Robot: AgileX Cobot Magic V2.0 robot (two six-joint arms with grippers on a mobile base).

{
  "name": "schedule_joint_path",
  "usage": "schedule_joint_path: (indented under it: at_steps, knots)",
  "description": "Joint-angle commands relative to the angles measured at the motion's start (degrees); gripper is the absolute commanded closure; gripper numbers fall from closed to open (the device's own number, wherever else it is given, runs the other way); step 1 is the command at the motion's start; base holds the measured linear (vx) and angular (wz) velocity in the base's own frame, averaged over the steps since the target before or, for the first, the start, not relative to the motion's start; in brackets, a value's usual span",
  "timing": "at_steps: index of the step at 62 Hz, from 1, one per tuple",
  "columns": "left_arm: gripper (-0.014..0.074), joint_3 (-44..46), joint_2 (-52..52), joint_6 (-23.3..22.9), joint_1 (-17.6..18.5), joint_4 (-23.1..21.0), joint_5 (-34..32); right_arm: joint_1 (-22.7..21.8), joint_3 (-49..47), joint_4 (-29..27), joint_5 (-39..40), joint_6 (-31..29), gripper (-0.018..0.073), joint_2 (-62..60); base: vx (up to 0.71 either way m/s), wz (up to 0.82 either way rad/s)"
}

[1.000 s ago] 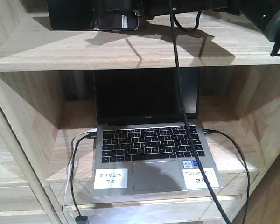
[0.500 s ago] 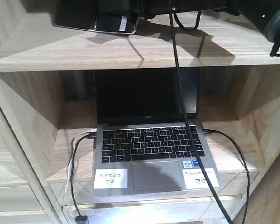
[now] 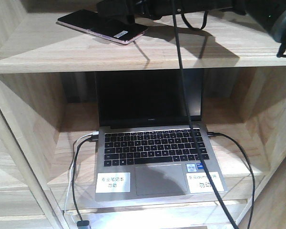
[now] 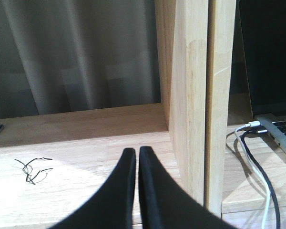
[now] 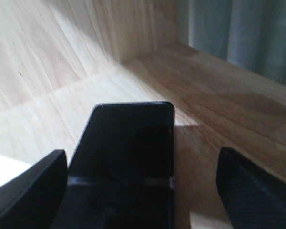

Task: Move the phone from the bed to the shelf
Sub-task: 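Open the right gripper to release the phone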

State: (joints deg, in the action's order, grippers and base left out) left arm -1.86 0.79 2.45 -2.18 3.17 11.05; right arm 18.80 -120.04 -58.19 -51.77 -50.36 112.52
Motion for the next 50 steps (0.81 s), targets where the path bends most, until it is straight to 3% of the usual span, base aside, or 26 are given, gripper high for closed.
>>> schedule_joint_path:
  at_steps: [1,8,15,30,37,50]
  knots:
    - [0.0596,1.5,0.7,-0.2,0.0,-0.3,-4.0,0.0,-1.8,-1.7,2.6,0.5,-0.0013,-4.8,0.00,0.00]
    - [0.0596,1.5,0.7,-0.2,0.0,-0.3,-4.0,0.0,-1.8,-0.7,2.5,2.0,0.0036,-6.2,0.00,0.00]
    - [0.0596,1.5,0.7,-0.2,0.0,-0.3,-4.0,0.0,-1.8,1.2,2.5,4.8,0.0141,-8.1,0.00,0.00]
    - [0.0596,1.5,0.7,-0.2,0.0,-0.3,-4.0,0.0,-1.8,6.7,2.5,9.0,0.0576,-12.7,0.00,0.00]
    - [0.0596,1.5,0.7,-0.2,0.0,-0.3,-4.0,0.0,-1.8,9.1,2.6,12.3,0.0566,-14.8,0.00,0.00]
    - [0.0596,1.5,0.7,-0.2,0.0,-0.3,-4.0,0.0,2.7,18.5,4.8,17.8,0.0563,-20.2,0.00,0.00]
